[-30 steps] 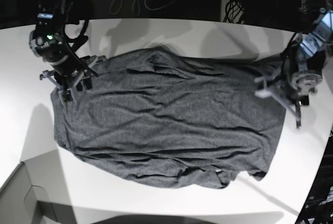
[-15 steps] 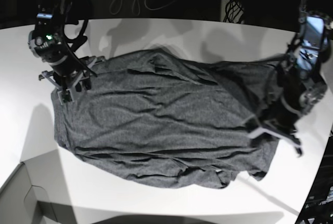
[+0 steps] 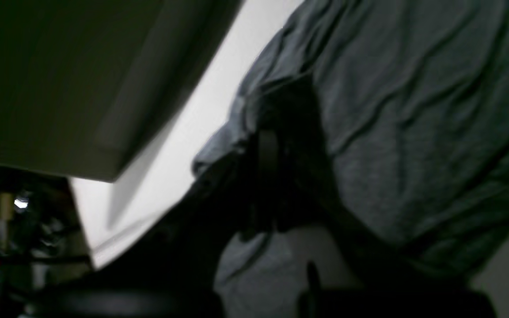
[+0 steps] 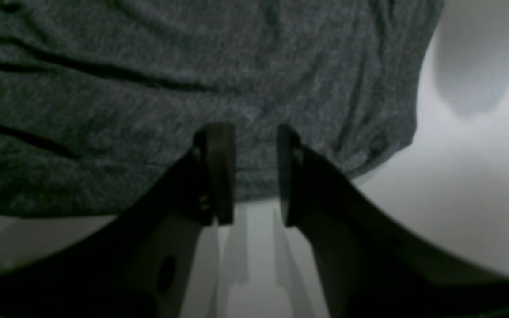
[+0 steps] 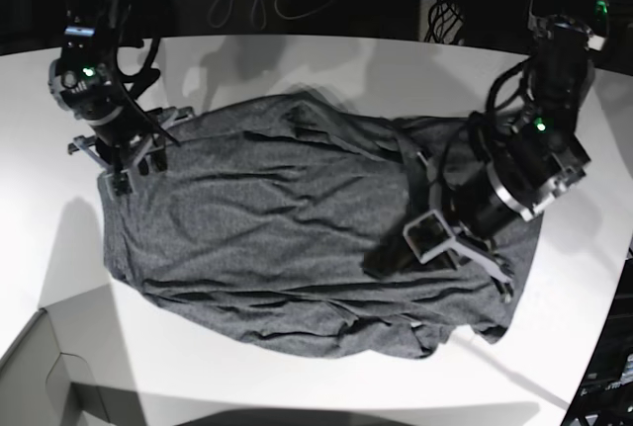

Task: Layout the t-shirt on the table in an organized manner, then fold the t-shirt properly
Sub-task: 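Lower the left gripper onto the shirt side and pinch the fabric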

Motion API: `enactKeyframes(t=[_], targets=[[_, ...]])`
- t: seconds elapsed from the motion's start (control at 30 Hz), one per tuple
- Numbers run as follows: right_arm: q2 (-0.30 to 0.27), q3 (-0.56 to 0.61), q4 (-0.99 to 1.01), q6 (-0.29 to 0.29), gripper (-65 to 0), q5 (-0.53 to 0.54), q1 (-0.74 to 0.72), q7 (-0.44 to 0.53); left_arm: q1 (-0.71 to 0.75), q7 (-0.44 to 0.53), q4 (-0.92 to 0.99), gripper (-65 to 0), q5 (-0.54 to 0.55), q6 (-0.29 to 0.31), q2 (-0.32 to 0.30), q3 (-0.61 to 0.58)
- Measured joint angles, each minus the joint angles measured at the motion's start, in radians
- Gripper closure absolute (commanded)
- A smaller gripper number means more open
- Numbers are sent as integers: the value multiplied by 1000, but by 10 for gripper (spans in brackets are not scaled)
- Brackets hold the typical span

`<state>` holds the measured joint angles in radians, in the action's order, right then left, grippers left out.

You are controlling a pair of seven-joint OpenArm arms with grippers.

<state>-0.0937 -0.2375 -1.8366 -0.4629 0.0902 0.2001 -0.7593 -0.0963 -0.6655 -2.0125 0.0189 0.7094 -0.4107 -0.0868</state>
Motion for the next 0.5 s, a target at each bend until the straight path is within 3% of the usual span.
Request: enactKeyframes(t=[0.1,0.23,0.33,0.5], targets=[[0,0,0,0,-167,0,-2,0,11,-166,0,0,88,-3,-10,0],[0,0,-1,0,-167,0,-6,0,12,-288,0,-1,194,-9,-98,-31],[0,0,-1,0,-167,0,-9,-1,14,-294,0,-1,282,-5,-172,-94],[5,3,-1,0,-167,0,-22,0,12,-288,0,-1,278,-6,-272,-186]])
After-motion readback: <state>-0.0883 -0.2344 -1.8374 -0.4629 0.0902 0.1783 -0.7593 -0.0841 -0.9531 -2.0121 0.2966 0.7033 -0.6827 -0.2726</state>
